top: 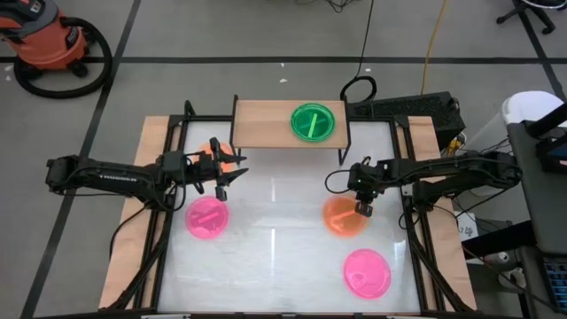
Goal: Place and stack plates onto a shelf
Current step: Put the right orange transparent plate on the shelf
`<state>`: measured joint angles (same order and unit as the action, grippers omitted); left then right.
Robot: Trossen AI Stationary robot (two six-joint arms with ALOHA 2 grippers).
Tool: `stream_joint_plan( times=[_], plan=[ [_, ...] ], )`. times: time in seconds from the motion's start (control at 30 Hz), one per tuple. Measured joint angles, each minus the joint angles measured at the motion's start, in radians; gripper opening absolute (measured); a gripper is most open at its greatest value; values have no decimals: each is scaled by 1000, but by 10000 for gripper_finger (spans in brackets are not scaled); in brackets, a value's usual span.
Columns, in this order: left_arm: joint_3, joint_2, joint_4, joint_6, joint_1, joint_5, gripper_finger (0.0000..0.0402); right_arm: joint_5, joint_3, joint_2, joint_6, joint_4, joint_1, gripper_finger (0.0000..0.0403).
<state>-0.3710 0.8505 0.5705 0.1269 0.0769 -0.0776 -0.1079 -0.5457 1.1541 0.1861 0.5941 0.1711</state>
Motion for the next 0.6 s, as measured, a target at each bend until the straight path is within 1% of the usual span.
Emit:
stream_joint_plan(
  times=[0.23,0.4,0.5,0.6],
  plan=[
    [0,0,-1,-2,0,0,163,1,0,-42,1,-3,0,0],
    [0,0,-1,-2,0,0,163,3,0,-112,4,-19,0,0],
    [0,0,-1,-2,0,0,163,5,0,-141,29,-23,0,0],
    [0,0,-1,-2,0,0,163,7,0,-142,61,-44,0,5]
  ],
)
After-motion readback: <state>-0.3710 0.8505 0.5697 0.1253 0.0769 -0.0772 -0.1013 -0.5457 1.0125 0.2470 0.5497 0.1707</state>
